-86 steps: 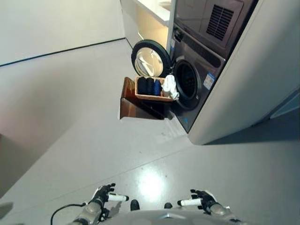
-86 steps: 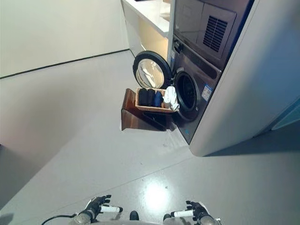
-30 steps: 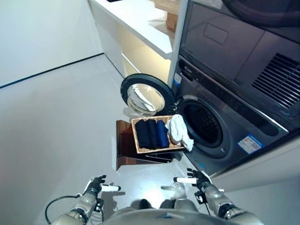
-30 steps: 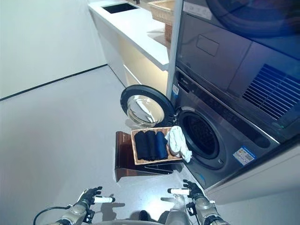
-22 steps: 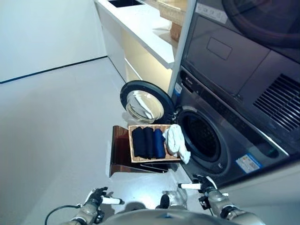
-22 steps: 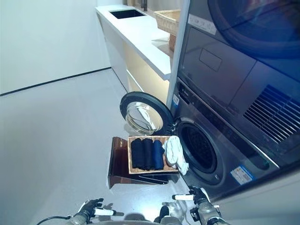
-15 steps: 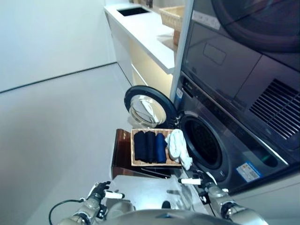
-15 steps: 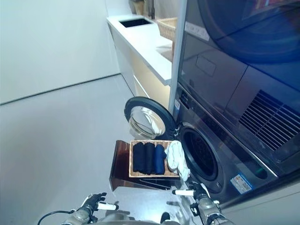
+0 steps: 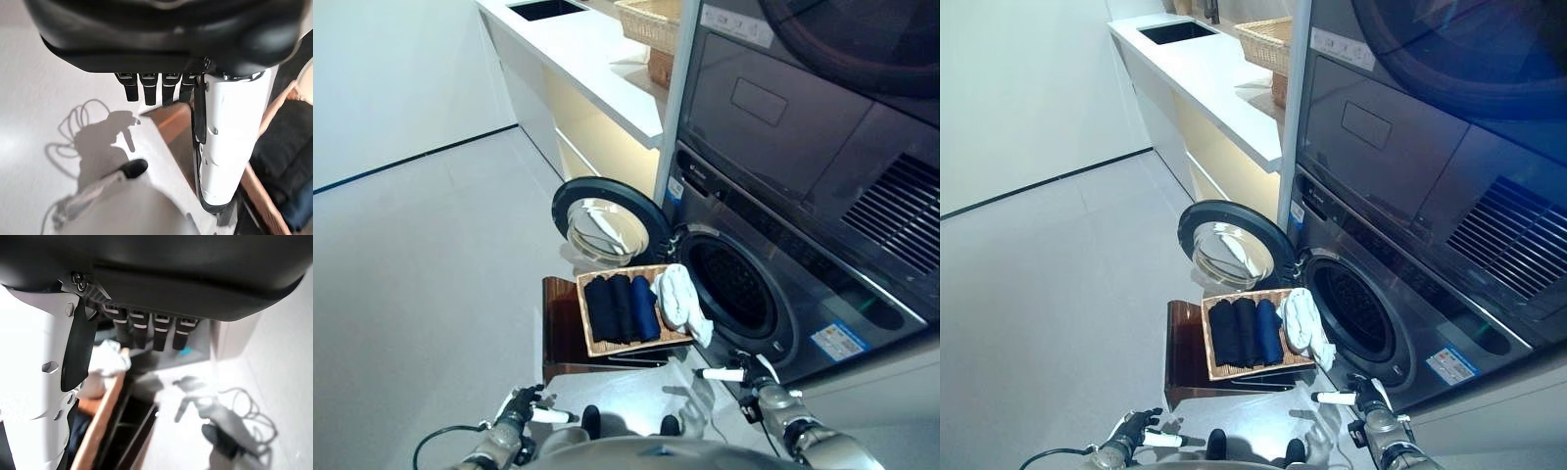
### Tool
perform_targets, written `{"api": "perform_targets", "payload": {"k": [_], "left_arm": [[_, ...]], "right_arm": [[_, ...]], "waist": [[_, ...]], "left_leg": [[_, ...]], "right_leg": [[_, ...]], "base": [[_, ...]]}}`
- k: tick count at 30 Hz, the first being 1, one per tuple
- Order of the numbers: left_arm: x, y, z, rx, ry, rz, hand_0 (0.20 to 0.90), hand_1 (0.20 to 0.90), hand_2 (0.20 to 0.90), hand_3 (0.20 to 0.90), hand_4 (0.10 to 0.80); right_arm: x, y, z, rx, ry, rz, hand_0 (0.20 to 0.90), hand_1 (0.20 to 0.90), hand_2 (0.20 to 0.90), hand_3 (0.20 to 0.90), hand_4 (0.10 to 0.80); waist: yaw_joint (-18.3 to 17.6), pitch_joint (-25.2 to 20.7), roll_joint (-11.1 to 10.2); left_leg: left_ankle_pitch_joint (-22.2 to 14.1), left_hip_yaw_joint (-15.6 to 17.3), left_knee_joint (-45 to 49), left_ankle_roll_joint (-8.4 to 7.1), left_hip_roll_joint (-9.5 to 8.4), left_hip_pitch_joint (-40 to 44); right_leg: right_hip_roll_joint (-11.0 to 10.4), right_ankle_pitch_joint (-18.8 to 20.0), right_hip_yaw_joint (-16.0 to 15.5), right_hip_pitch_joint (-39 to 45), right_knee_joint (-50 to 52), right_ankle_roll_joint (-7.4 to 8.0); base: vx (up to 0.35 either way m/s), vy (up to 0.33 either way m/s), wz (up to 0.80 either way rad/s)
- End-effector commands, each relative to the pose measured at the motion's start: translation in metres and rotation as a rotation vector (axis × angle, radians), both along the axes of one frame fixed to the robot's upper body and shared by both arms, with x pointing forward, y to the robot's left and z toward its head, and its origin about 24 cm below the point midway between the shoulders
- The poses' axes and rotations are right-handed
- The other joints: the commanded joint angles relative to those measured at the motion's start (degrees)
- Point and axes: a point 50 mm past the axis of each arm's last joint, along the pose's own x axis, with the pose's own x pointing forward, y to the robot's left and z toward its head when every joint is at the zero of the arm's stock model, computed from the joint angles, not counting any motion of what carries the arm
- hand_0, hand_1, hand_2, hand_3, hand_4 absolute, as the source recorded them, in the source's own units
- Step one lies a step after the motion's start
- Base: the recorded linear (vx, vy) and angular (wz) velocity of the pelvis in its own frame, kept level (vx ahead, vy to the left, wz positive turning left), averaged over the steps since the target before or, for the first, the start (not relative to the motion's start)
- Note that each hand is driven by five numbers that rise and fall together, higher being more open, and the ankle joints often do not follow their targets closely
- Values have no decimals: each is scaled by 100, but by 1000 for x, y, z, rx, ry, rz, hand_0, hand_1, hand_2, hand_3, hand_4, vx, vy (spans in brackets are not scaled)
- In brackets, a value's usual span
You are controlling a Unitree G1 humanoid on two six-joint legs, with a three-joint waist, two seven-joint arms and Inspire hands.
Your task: Pick up the clothes and place them into the washing machine
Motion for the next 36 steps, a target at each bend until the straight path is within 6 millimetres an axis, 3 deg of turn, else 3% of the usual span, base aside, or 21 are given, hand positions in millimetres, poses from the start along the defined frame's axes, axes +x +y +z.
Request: {"api": "perform_targets", "payload": {"k": [1, 3, 4, 6, 8, 10, 17, 23, 27, 32, 36], "left_arm": [[35, 13, 17, 41, -148, -27, 900, 900, 900, 900, 800], [36, 14, 18, 39, -158, -24, 900, 900, 900, 900, 800], [38, 15, 19, 36, -163, -16, 900, 900, 900, 900, 800], [35, 17, 19, 27, -167, 3, 900, 900, 900, 900, 800], [38, 17, 20, 22, -187, 38, 900, 900, 900, 900, 800], [24, 13, 14, -1, -158, 45, 900, 900, 900, 900, 800], [5, 19, 10, 11, -116, 95, 900, 900, 900, 900, 800], [35, 15, 23, -32, -254, 114, 900, 900, 900, 900, 800], [41, 17, 29, -37, -318, 146, 900, 900, 900, 900, 800], [71, 23, 54, -46, -518, 250, 900, 900, 900, 900, 800], [78, 28, 64, -57, -596, 301, 900, 900, 900, 900, 800]], "right_arm": [[63, -1, 36, -70, -185, 101, 900, 900, 900, 900, 800], [66, -2, 38, -86, -188, 107, 900, 900, 900, 900, 800], [63, -3, 36, -94, -181, 106, 900, 900, 900, 900, 800], [57, -6, 33, -99, -168, 91, 900, 900, 900, 900, 800], [59, -9, 35, -118, -180, 78, 900, 900, 900, 900, 800], [64, -18, 42, -148, -195, 61, 900, 900, 900, 900, 800], [75, -29, 53, -210, -220, 47, 900, 900, 900, 900, 800], [93, -48, 76, -271, -290, -8, 900, 900, 900, 900, 800], [117, -54, 101, -309, -364, -14, 900, 900, 900, 900, 800], [143, -68, 139, -391, -474, -78, 900, 900, 900, 900, 800], [156, -73, 162, -429, -534, -113, 900, 900, 900, 900, 800]], "waist": [[45, 364, 1], [64, 318, -83], [-44, 342, -113], [-8, 323, -156], [74, 306, -191], [125, 186, -184], [205, 129, -160], [178, 516, -11], [249, 636, 212], [405, 1043, 334], [467, 1177, 376]], "left_leg": [[-326, -263, 507, -227, -34, -283], [-409, -275, 428, -319, -107, -202], [-475, -305, 476, -336, -103, -170], [-500, -295, 498, -359, -105, -145], [-517, -295, 505, -391, -117, -178], [-504, -354, 393, -437, -100, -189], [-440, -411, 100, -500, 5, -84], [-404, -234, 722, -635, -135, -942], [-265, -246, 372, -470, -137, -1099], [-252, -201, 693, -439, -240, -1688], [-287, -144, 800, -428, -270, -1938]], "right_leg": [[-10, -70, -13, -405, 1004, 203], [-257, -6, -381, -140, -149, 154], [-178, -10, -5, -21, -310, 143], [-164, 23, 53, 59, -421, 111], [-246, 140, -224, 172, -670, 129], [-237, 197, -372, 394, -1050, 139], [-195, 96, -477, 597, -1207, 124], [-408, 81, -817, 133, -922, 124], [-458, 73, -680, -534, -518, 148], [-542, 46, -588, -1049, -227, 121], [-562, 43, -532, -1291, -140, 133]], "base": [[71, 14, -18], [185, -70, -8], [161, -82, 6], [134, -60, 42], [132, -95, 57], [147, -100, 15], [89, -40, 10], [-105, 14, 30], [-72, 112, 7], [-61, 52, -11], [1, 24, -2]]}}
